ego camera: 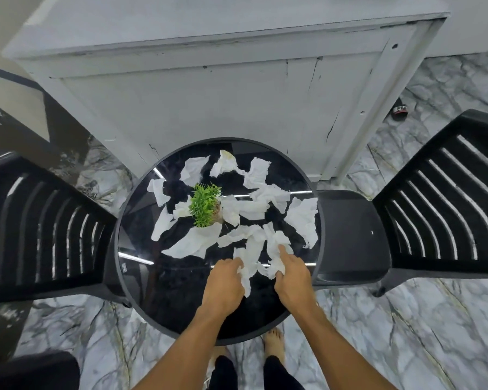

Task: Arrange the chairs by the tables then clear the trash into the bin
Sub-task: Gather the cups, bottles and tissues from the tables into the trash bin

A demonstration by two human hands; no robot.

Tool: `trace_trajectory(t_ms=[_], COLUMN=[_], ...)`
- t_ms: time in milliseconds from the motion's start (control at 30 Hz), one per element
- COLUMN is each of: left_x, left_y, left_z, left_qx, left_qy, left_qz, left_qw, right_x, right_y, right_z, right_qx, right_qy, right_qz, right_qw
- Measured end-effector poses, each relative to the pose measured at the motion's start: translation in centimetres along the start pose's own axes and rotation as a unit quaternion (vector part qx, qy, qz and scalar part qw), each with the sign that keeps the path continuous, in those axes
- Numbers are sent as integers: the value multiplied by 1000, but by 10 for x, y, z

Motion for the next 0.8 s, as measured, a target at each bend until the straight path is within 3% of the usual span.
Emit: trace_trajectory(t_ms=[167, 333, 500, 600, 700, 800], left_x=[-17, -33, -30, -23, -14, -11], left_y=[5, -10, -23, -21, -12, 7], left_z=[4, 17, 12, 3, -5, -5], left_qx=[-24, 28, 4, 2, -28, -96], left_qy=[-37, -71, -69, -61, -74, -106], left_qz=[-37, 11, 19, 19, 31, 4], left_qw=[998, 997, 997, 998, 996, 990], right_x=[2, -4, -6, 0, 7, 8], right_y=[3, 5, 12, 12, 11, 11], right_z=[5, -7, -11, 2, 16, 23], right_qx=[8, -4, 2, 60, 101, 61], right_qy=[14, -3, 17, 74, 105, 123], right_qz=[-17, -13, -41, -101, -124, -104], right_qw=[1000, 1000, 999, 990, 982, 985])
Point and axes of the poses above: each hand's wrist, its own z-axis towards the middle knuckle, its own y-axis out of the back of the hand, x = y × z, the point moved 2 cm from there along z, towards the middle knuckle, and after that the axes turned 8 degrees about y, right-handed, at the moved point
